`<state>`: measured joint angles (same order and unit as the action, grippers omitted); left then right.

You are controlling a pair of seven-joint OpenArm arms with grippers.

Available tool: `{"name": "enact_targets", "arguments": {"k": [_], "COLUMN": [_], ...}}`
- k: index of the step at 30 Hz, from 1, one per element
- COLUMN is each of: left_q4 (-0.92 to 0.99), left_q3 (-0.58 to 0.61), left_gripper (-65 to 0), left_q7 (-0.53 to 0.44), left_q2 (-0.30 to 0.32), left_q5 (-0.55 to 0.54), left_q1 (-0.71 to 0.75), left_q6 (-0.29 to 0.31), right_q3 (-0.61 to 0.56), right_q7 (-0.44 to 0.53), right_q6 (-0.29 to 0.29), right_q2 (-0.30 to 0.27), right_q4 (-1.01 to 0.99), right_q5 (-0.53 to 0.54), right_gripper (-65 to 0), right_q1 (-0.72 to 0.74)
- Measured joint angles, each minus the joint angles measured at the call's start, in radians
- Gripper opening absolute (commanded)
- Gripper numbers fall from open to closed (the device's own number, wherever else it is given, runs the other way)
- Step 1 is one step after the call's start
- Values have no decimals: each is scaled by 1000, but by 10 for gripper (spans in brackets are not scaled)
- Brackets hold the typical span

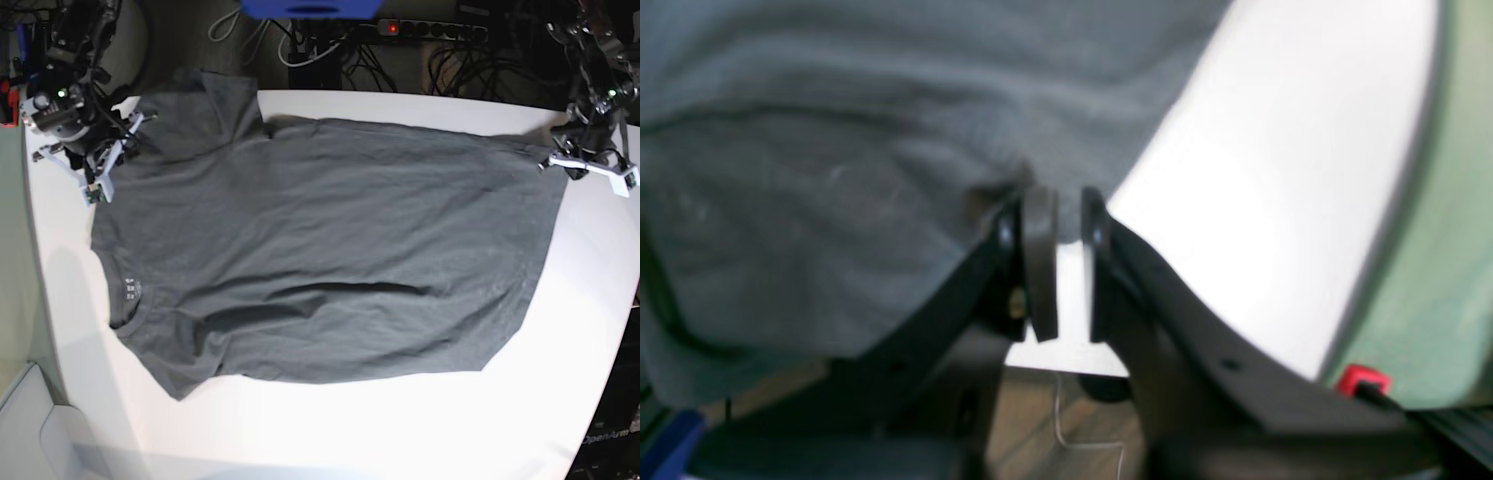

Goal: Layout the t-shirt on the table in an organized manner, then fold the t-shirt properly
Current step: 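Adjust the right gripper's grip on the shirt shoulder edge, then lift the shirt edge with both grippers, drawing it toward the robot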

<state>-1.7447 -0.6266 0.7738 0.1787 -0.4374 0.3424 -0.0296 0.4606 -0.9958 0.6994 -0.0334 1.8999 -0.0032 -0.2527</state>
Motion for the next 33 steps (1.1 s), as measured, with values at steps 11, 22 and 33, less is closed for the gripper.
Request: {"name": "enact_targets", "arguments": {"k": [11,22,33], "left_q4": [0,0,0], "left_q3": [0,0,0], "left_gripper": [-648,-648,-648], "left_q7": [0,0,0], "left_q2": [-2,-5,-5], "left_q5": [0,3,3], "left_q1": [0,0,0], "left_q6": [0,0,0], "right_q3": [-1,-47,-66], "right_q7": [4,4,31], "right_q6": [0,0,-1], "right_q2": [0,-32,-47], "right_q4": [-10,-139,-225], "right_q5": [0,-1,13], "right_gripper": [-302,-303,-304], "right_q1": [2,27,83]}}
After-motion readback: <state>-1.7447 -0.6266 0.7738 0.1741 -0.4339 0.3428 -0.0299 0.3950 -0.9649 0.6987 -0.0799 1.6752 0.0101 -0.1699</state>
